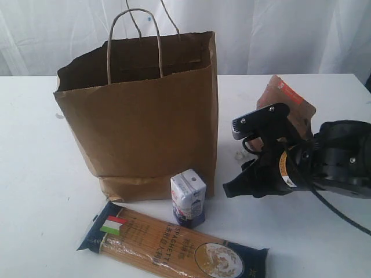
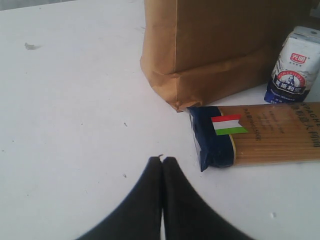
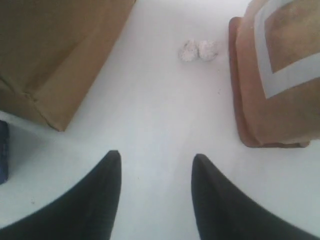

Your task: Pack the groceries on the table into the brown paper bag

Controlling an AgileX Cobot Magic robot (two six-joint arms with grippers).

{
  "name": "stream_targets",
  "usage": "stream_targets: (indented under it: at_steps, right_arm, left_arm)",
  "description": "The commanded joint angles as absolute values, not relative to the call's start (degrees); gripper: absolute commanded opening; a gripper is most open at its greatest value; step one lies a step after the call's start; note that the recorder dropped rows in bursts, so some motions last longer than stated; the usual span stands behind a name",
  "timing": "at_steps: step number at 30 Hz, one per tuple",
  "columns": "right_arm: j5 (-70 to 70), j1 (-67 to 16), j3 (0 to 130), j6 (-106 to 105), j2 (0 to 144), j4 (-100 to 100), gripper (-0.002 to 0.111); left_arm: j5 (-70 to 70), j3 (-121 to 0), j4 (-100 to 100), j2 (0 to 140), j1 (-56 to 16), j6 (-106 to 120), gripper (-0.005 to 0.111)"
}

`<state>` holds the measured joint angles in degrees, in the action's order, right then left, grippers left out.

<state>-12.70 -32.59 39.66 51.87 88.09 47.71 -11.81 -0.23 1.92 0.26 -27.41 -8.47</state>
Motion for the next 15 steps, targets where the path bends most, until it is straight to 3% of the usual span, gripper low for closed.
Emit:
stream_targets:
  at_steps: [1, 15]
  right_arm:
    - [-8.83, -28.02, 43.62, 53.06, 92.49, 48.63, 0.042]
    - [-12.37, -26.1, 55.71, 56.72, 104.62, 47.96, 0.047]
  left_arm:
    - [-11.64, 0.0, 1.85, 0.0, -27.31, -9.01, 0.0]
    - [-11.64, 0.0, 1.85, 0.0, -27.31, -9.01, 0.0]
